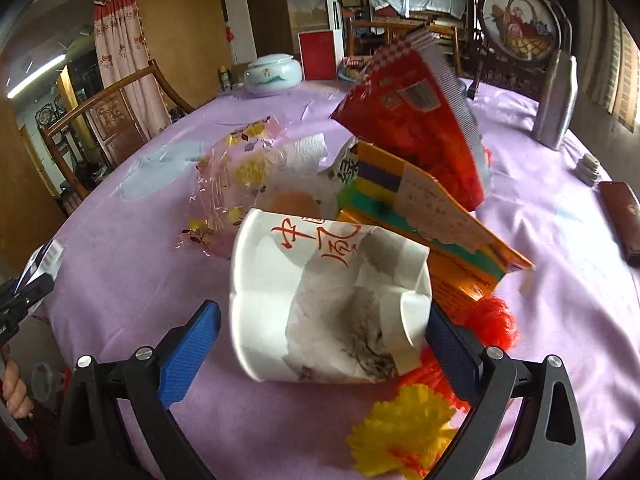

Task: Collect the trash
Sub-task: 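Lift the medicine box with the left tool while the right tool grasps the white paper cup, then drop the medicine box and paper cup into the red wastebasket with both tools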

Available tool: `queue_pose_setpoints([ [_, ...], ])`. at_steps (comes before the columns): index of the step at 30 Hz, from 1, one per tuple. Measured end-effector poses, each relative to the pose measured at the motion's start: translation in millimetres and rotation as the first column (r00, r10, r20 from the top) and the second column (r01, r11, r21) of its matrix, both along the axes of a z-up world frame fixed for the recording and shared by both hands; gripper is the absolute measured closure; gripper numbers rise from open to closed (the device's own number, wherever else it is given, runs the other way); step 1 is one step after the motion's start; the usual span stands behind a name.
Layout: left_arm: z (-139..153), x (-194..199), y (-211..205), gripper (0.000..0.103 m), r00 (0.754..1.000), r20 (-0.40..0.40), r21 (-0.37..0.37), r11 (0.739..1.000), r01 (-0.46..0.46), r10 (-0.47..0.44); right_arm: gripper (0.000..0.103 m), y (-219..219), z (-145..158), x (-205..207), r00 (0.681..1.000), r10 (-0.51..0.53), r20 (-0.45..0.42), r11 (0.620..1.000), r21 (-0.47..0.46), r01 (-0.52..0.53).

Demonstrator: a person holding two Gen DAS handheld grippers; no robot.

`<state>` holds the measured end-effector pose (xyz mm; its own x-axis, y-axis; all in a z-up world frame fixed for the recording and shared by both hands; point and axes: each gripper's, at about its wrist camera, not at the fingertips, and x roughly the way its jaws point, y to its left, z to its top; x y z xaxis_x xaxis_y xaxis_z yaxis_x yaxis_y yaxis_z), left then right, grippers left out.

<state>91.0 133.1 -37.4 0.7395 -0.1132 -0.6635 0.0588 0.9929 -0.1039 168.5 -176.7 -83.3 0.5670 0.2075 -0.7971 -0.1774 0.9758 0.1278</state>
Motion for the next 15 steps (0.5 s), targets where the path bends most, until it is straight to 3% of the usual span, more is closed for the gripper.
queue_pose_setpoints([
  [1,0,-3,9,0.057,1.0,-0.005,-0.008,1.0,-0.016,0.016,0.014,1,2,0,1.0,0.004,0.008,1.0,0.01,-0.004],
  [4,-1,-13,29,0.057,0.999,-0.018,-0.019,0.999,-0.05,0.049,0.015,1,15,-11,0.998,0.022,0.058,0.997,0.076,-0.027],
  [9,-3,-35,58,0.057,0.993,-0.041,0.006,0.993,-0.114,0.114,0.014,8,38,-29,0.987,0.042,0.154,0.993,0.1,-0.058],
  [15,-12,-67,88,0.057,0.976,-0.105,0.046,0.982,-0.185,0.189,0.014,44,62,-48,0.965,0.157,0.211,0.969,0.154,-0.192],
])
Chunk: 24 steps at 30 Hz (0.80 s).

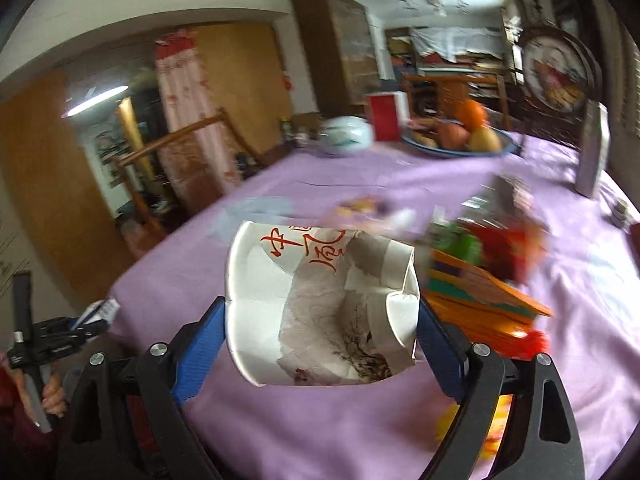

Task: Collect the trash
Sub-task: 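Drop the medicine box and paper cup into the red wastebasket with both tools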

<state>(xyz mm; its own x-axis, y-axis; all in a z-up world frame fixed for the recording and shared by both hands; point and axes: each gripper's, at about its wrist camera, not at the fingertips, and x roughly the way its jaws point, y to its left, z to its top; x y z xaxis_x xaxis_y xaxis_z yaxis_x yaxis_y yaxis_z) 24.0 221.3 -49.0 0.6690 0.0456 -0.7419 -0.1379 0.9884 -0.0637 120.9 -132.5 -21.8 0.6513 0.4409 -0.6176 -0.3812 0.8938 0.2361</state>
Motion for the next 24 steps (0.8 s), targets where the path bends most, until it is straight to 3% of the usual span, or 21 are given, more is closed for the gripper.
queue_pose_setpoints([
  [10,-46,-52,56,0.054,0.983,-0.159,-0.041,0.994,-0.097,0.089,0.014,81,14,-23,0.982,0.187,0.006,0.981,0.057,-0.187],
  [12,-57,-54,61,0.029,0.976,-0.19,-0.04,0.992,-0.116,0.106,0.014,103,15,-31,0.973,0.231,0.004,0.971,0.054,-0.231],
  [14,-61,-59,67,0.014,0.971,-0.184,-0.024,0.987,-0.157,0.15,0.014,125,16,-39,0.96,0.28,0.0,0.959,0.043,-0.28],
  [20,-45,-72,93,0.01,0.967,-0.11,-0.068,0.968,-0.24,0.232,0.014,182,8,-60,0.911,0.41,-0.038,0.912,0.043,-0.409],
  [24,-36,-83,114,0.008,0.952,-0.065,-0.062,0.951,-0.303,0.299,0.014,226,-8,-76,0.86,0.501,-0.098,0.865,0.042,-0.5],
])
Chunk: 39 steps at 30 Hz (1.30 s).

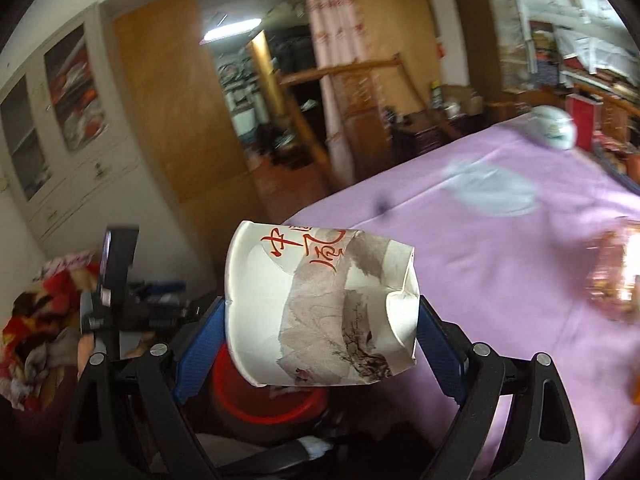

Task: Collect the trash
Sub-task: 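Drop the medicine box and paper cup into the red wastebasket with both tools, then return the left tool to the table and grasp the clear plastic cup with orange peel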

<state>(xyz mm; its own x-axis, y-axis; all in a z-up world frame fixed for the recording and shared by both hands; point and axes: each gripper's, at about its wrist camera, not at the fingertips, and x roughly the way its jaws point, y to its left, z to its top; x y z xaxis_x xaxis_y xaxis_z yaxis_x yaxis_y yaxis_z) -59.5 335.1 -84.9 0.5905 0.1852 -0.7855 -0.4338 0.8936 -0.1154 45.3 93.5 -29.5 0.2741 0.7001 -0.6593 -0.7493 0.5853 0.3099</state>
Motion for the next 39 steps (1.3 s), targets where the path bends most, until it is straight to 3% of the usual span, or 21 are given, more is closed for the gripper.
queue_pose_setpoints([
  [6,4,-14,27,0.008,0.996,0.015,0.0,0.996,-0.093,0.093,0.014,67,-20,-14,0.991,0.127,-0.051,0.991,-0.038,-0.129],
  [9,4,-18,37,0.008,0.993,0.02,-0.01,0.993,-0.118,0.118,0.006,93,-29,-16,0.985,0.163,-0.05,0.985,-0.045,-0.166],
  [13,5,-22,42,0.008,0.991,0.029,-0.012,0.991,-0.132,0.132,0.006,104,-34,-14,0.982,0.18,-0.064,0.982,-0.043,-0.183],
  [18,5,-18,34,0.008,0.992,0.024,-0.007,0.992,-0.122,0.122,0.006,76,-32,-2,0.988,0.126,-0.089,0.992,-0.017,-0.128],
  [29,30,6,-25,0.007,0.998,0.063,0.073,0.997,0.006,-0.011,0.006,-16,-11,11,0.998,-0.062,-0.009,0.998,0.029,0.062],
  [39,45,43,-118,0.007,0.976,0.058,0.131,0.97,0.203,-0.212,0.006,-129,10,11,0.961,-0.266,0.077,0.962,0.081,0.26],
])
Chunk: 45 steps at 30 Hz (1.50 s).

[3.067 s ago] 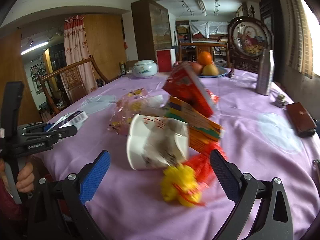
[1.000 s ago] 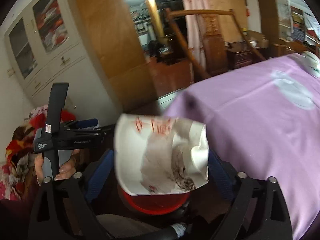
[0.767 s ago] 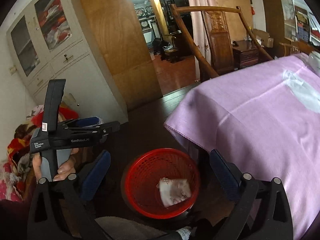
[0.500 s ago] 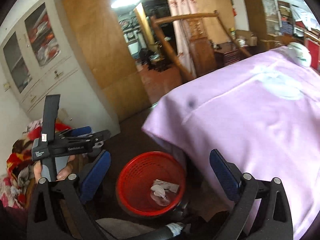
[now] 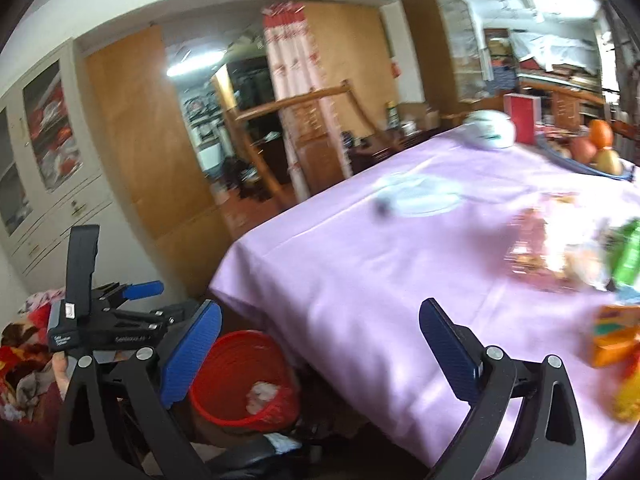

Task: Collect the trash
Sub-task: 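Return the left tool to the table and grasp the clear plastic cup with orange peel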

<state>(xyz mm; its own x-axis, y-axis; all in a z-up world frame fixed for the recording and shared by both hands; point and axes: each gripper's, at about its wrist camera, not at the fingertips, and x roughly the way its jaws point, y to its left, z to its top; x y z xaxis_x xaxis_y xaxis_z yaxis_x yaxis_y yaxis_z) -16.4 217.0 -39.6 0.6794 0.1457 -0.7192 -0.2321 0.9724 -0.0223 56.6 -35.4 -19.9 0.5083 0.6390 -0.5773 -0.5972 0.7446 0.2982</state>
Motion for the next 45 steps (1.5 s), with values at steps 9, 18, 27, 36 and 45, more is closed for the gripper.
queue_pose_setpoints([
  [9,8,47,-83,0.007,0.988,0.004,-0.028,0.987,0.156,-0.156,0.006,-118,-16,9,0.966,-0.254,0.041,0.967,-0.028,0.255],
  [18,12,129,-169,0.007,0.954,-0.017,-0.008,0.954,0.301,-0.301,0.006,-220,-33,30,0.858,-0.508,0.078,0.855,-0.08,0.513],
  [27,5,203,-228,0.007,0.924,-0.056,0.004,0.925,0.38,-0.379,0.006,-282,-43,45,0.765,-0.636,0.099,0.757,-0.107,0.644],
  [36,-2,290,-268,0.007,0.915,-0.12,-0.038,0.923,0.382,-0.384,0.005,-293,-45,58,0.769,-0.638,0.047,0.766,-0.061,0.639],
  [45,-25,269,-145,0.007,0.969,-0.204,-0.051,0.99,0.133,-0.141,0.005,-299,-50,62,0.802,-0.596,-0.042,0.803,-0.011,0.596],
])
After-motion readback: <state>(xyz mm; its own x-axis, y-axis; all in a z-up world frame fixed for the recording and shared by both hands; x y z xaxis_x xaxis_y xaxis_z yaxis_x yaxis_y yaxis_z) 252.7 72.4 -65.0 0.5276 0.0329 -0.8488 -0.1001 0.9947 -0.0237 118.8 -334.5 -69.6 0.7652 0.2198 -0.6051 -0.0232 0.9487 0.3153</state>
